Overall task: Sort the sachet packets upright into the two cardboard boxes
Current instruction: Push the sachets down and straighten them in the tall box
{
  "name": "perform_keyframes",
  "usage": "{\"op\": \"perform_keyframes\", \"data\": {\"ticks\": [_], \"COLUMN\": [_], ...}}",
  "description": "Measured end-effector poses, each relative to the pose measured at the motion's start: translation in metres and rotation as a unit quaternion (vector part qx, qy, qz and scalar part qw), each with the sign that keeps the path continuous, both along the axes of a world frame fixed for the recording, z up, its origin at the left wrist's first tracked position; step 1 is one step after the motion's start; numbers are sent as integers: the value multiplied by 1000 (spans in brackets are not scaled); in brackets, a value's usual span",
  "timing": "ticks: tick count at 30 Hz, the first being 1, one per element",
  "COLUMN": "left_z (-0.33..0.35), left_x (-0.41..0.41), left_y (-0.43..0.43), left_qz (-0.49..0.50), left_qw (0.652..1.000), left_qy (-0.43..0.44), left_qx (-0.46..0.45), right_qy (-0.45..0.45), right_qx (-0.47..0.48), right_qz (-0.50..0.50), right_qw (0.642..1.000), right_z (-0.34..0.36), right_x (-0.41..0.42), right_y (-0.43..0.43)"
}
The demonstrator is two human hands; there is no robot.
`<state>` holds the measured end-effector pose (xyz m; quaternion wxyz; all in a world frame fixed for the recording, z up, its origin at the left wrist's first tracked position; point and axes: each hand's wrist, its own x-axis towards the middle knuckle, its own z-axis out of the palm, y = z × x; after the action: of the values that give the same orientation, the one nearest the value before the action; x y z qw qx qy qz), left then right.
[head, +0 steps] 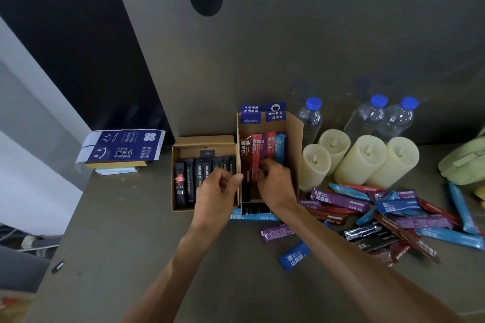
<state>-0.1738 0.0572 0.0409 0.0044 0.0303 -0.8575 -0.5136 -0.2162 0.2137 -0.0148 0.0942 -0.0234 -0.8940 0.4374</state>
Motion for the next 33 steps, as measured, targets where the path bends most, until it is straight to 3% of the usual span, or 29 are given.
{"op": "perform_keyframes", "data": {"ticks": [10, 16, 24, 29, 33], "left_z": [-19, -61, -70, -57, -27], "left_x": [59, 101, 104, 105, 102], "left_y": [-8, 30, 90, 83, 75], "left_qz": [-4, -140, -163, -148, -145], "left_qw": [1000, 983, 950, 966, 972], "left_qy": [4, -61, -74, 2, 67], "left_qx": [-21, -99, -256, -213, -172], "right_qy": [-52, -119, -132, -66, -90], "right_qx": [-72, -18, 14, 131, 191], "right_qz": [22, -24, -17, 33, 100], "right_qw": [996, 992, 991, 989, 972], "right_z": [36, 4, -5, 5, 17], "right_x": [99, 162, 188, 181, 168], "right_y": [47, 103, 116, 119, 114]}}
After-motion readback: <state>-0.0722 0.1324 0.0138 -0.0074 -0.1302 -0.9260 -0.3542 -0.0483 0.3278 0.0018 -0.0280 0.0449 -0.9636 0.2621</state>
